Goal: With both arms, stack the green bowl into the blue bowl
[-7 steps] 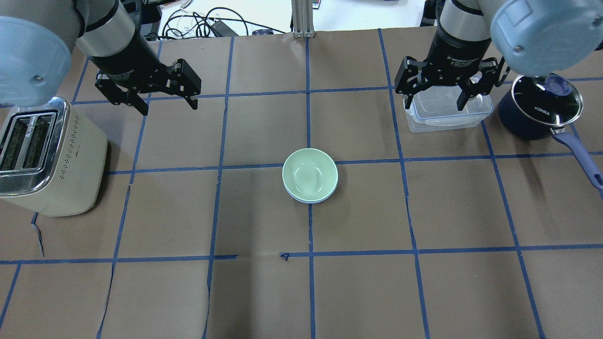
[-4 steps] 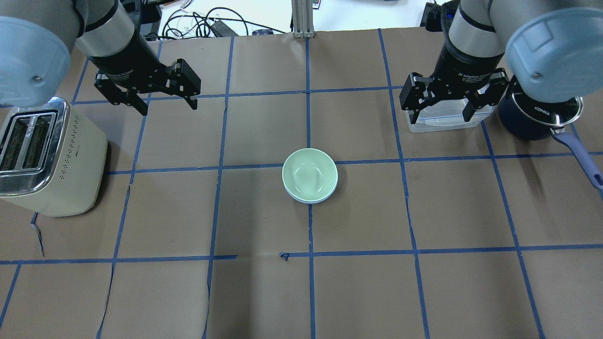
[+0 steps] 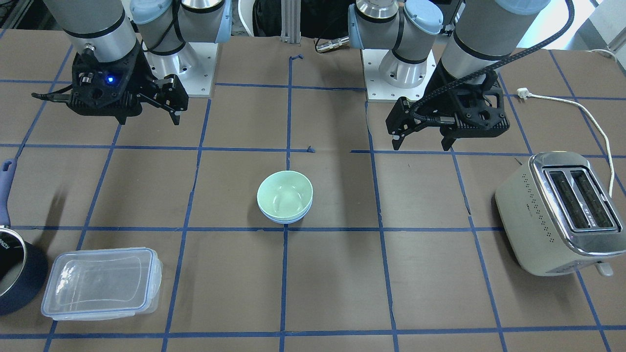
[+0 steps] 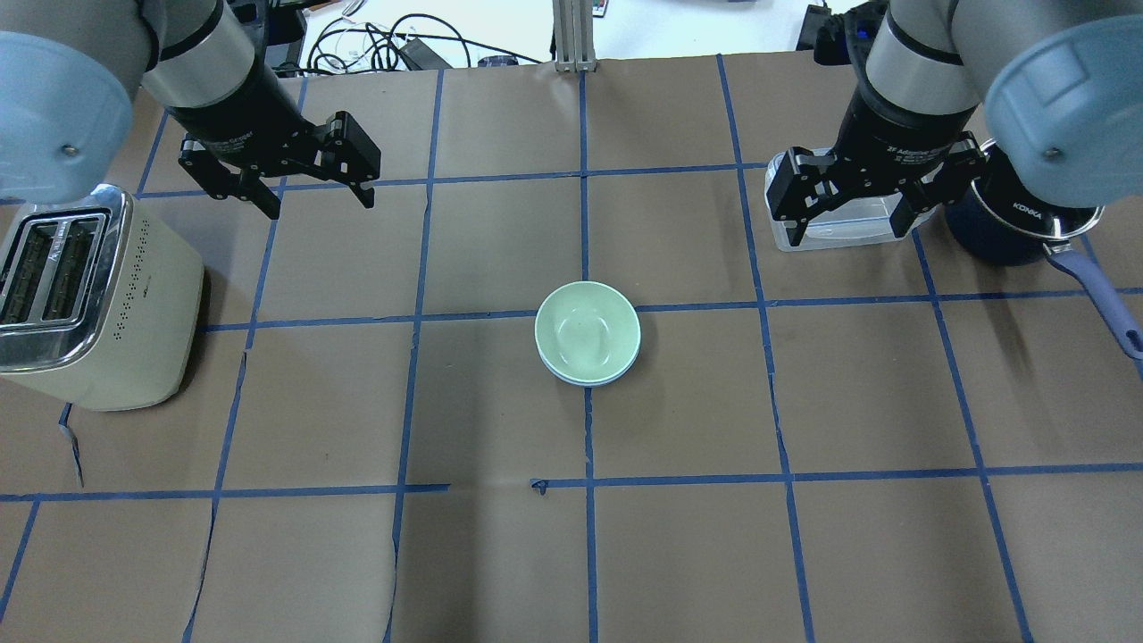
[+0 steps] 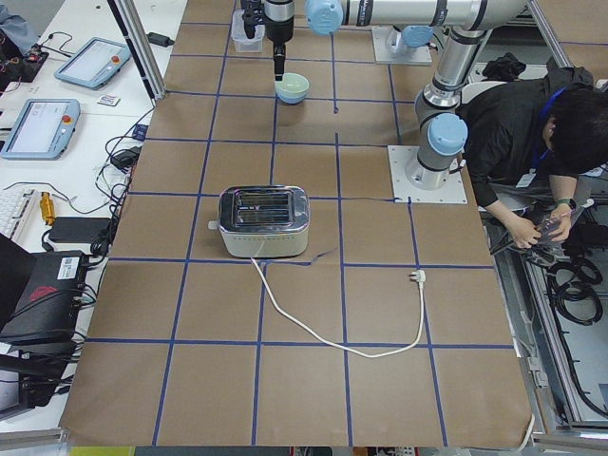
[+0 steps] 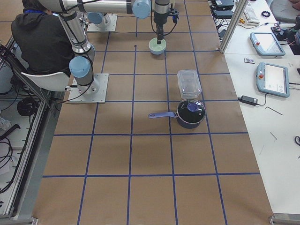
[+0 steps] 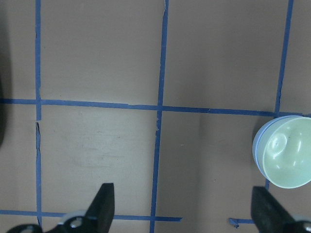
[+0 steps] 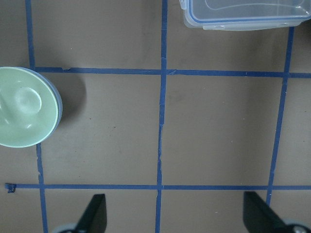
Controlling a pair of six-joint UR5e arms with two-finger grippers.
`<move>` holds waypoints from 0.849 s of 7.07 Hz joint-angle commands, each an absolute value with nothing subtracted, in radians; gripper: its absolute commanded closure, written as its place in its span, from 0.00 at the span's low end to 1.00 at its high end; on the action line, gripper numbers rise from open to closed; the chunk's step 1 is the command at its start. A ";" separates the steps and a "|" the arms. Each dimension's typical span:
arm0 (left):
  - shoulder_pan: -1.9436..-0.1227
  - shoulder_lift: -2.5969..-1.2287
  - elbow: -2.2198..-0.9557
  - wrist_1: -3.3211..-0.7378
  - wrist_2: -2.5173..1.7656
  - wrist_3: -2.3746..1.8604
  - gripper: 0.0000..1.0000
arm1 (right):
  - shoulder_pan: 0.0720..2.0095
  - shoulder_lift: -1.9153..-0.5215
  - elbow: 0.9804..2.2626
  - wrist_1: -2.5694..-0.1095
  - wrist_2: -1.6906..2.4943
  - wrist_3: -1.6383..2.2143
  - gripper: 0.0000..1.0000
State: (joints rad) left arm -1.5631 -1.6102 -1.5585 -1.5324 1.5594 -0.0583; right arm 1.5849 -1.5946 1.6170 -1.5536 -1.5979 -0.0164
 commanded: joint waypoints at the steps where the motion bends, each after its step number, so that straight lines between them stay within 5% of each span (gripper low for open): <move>1: -1.566 -1.609 -1.559 -1.534 1.559 -0.058 0.00 | 1.578 -1.597 1.609 -1.552 -1.594 -0.018 0.00; 6: -1.568 -1.601 -1.560 -1.542 1.568 -0.057 0.00 | 1.577 -1.597 1.612 -1.552 -1.591 -0.008 0.00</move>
State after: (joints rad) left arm -1.5674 -1.6040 -1.5623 -1.5366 1.5632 -0.0573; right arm 1.5780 -1.5969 1.6104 -1.5513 -1.5908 -0.0074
